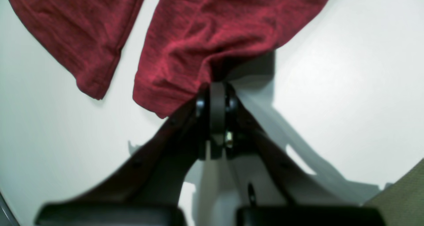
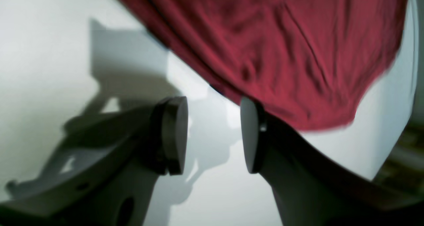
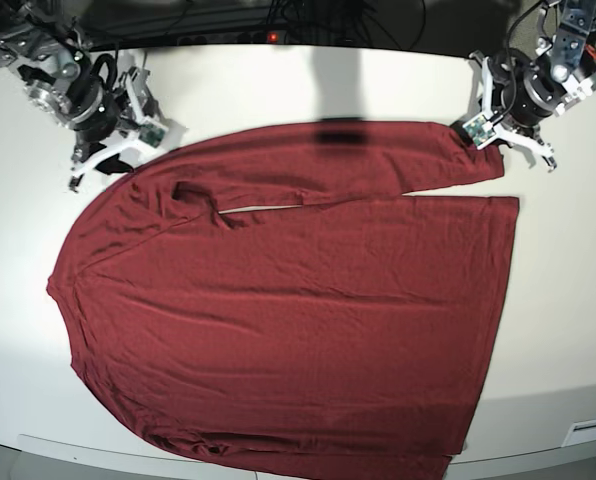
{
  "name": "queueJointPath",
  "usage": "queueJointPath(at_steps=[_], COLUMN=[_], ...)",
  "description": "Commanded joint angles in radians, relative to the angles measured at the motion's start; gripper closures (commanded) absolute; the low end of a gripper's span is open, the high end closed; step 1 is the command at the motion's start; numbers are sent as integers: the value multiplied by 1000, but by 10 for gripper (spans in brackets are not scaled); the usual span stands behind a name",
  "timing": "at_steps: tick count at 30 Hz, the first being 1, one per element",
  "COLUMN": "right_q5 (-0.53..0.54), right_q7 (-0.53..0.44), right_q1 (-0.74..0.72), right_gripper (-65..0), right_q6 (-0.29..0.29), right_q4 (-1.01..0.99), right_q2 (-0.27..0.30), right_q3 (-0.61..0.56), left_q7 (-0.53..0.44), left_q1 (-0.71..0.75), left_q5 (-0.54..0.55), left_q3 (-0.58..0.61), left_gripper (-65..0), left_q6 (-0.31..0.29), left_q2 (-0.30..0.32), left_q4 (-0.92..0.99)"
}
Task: Fold the T-shirt properly
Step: 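Lower the right gripper onto the shirt's shoulder and grasp it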
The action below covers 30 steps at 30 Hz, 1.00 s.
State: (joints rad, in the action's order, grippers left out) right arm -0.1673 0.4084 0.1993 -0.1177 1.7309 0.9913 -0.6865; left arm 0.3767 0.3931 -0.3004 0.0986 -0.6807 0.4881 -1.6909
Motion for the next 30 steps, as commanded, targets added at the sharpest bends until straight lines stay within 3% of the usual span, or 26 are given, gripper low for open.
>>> queueJointPath(at_steps=[1, 8, 17, 19, 23, 24, 27, 30], right_q5=[-28, -39, -35, -31, 41, 40, 40, 40], right_q7=[3, 30, 48, 49, 72, 77, 110, 142], right_q1=[-40, -243, -410, -430, -438, -438, -437, -438], right_gripper=[-261, -261, -256, -193, 0, 0, 0, 0], right_q6=[12, 12, 11, 11, 12, 15, 111, 245], right_q4=[-1, -76, -179, -192, -196, -196, -192, -163], right_q2=[20, 18, -3, -2, -2, -2, 0, 8], right_q3=[-32, -286, -484, -507, -511, -511, -511, -511], left_q7=[16, 16, 16, 16, 15, 15, 2, -3], left_q1=[6, 6, 6, 6, 6, 5, 6, 3], left_q5=[-2, -5, -5, -4, 27, 45, 100, 168], left_q3=[1, 1, 1, 1, 1, 1, 0, 0], left_gripper=[0, 0, 0, 0, 0, 0, 0, 0], left_q6=[-17, -17, -17, -17, -17, -17, -6, 70], left_q2=[11, 11, 11, 11, 11, 11, 11, 11], left_q4=[-4, -4, -4, -4, -4, -4, -14, -59])
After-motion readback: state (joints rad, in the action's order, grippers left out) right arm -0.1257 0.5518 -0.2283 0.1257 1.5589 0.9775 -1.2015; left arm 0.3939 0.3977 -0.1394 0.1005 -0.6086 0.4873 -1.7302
